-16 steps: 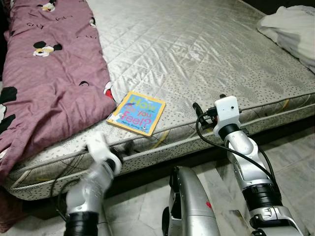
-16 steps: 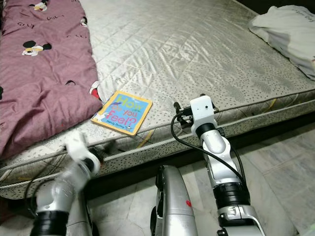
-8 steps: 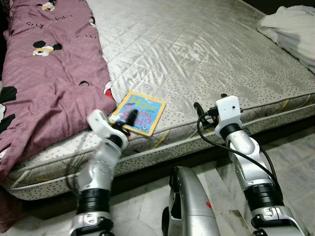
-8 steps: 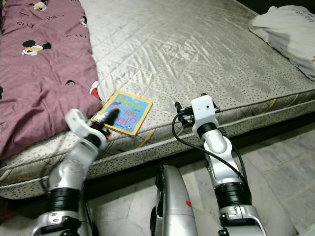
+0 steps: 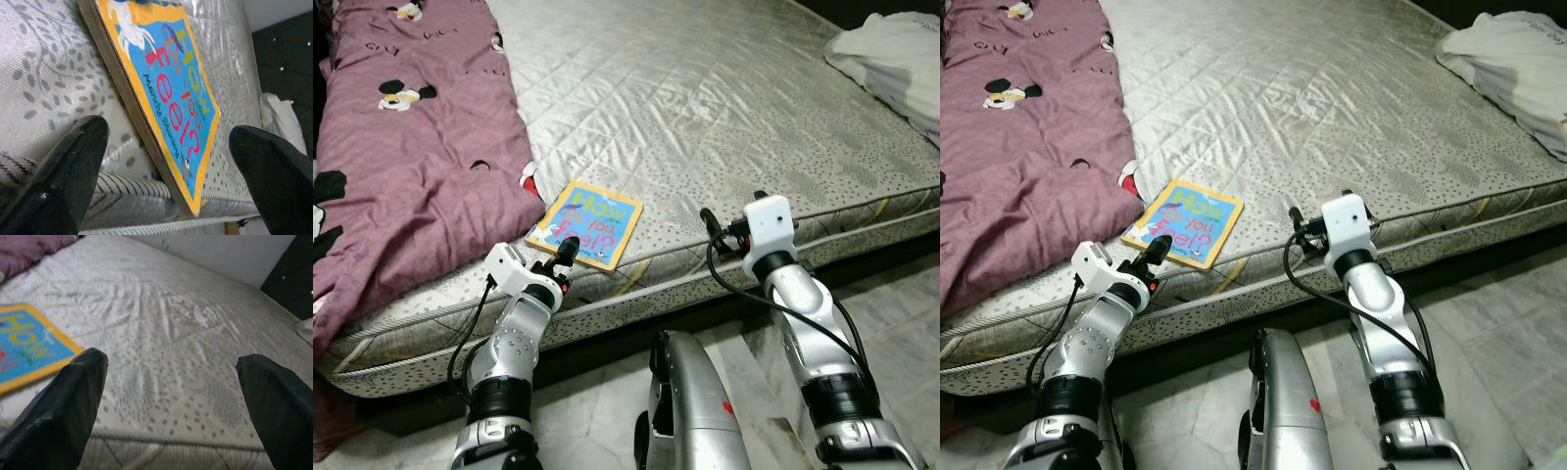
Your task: Clean up the room
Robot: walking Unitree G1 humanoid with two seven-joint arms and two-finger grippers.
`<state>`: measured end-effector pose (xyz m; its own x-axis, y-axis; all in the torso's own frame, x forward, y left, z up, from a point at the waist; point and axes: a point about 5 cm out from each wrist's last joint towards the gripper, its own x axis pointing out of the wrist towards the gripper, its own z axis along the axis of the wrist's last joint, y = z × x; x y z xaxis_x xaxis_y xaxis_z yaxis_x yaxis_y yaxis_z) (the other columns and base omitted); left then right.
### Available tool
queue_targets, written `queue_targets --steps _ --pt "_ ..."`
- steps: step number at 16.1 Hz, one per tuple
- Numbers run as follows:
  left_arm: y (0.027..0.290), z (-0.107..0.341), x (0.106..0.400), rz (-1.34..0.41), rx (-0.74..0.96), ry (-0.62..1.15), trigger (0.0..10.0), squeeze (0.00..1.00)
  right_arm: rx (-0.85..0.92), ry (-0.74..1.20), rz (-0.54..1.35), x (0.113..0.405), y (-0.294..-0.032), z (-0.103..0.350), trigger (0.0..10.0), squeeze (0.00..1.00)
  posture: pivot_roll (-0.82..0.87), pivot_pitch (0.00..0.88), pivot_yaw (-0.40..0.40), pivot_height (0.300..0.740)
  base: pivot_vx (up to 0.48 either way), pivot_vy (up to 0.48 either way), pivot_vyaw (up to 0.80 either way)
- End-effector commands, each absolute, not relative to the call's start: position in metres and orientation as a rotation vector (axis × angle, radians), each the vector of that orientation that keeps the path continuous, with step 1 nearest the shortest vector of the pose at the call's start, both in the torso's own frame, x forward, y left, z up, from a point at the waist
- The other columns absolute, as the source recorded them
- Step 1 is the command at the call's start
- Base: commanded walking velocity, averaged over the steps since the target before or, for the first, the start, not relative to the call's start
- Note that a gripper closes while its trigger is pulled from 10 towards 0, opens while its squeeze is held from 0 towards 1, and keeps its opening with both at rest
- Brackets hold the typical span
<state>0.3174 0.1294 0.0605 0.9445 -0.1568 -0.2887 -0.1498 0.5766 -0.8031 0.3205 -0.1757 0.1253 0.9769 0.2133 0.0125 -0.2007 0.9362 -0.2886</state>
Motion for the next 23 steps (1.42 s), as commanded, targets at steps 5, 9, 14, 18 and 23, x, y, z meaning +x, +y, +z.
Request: queue_targets --steps 5,9,14,18,23 --pt "0.135 0.062 0.336 -0.008 -0.995 0.336 10.0 0.0 -0.324 -0.024 0.176 0.293 -0.2 0.134 10.0 0.0 -0.22 0.168 -0.118 0.494 0.0 0.0 0.0" --pt "0.132 0.062 0.344 -0.013 -1.036 0.348 10.0 0.0 -0.336 -0.001 0.182 0.268 -0.206 0.139 10.0 0.0 -0.27 0.208 -0.123 0.494 0.0 0.0 0.0" --pt "0.132 0.083 0.362 -0.091 -1.198 0.206 0.0 0.0 -0.355 0.012 0.158 0.262 -0.213 0.148 10.0 0.0 -0.31 0.213 -0.129 0.494 0.0 0.0 0.0" --pt "0.136 0.097 0.37 -0.128 -1.234 0.136 0.0 0.0 -0.339 0.01 0.158 0.266 -0.207 0.148 10.0 0.0 -0.29 0.19 -0.117 0.494 0.0 0.0 0.0" --pt "0.143 0.087 0.366 -0.107 -1.2 0.179 0.0 0.0 -0.322 0.013 0.162 0.272 -0.2 0.147 10.0 0.0 -0.26 0.165 -0.106 0.494 0.0 0.0 0.0"
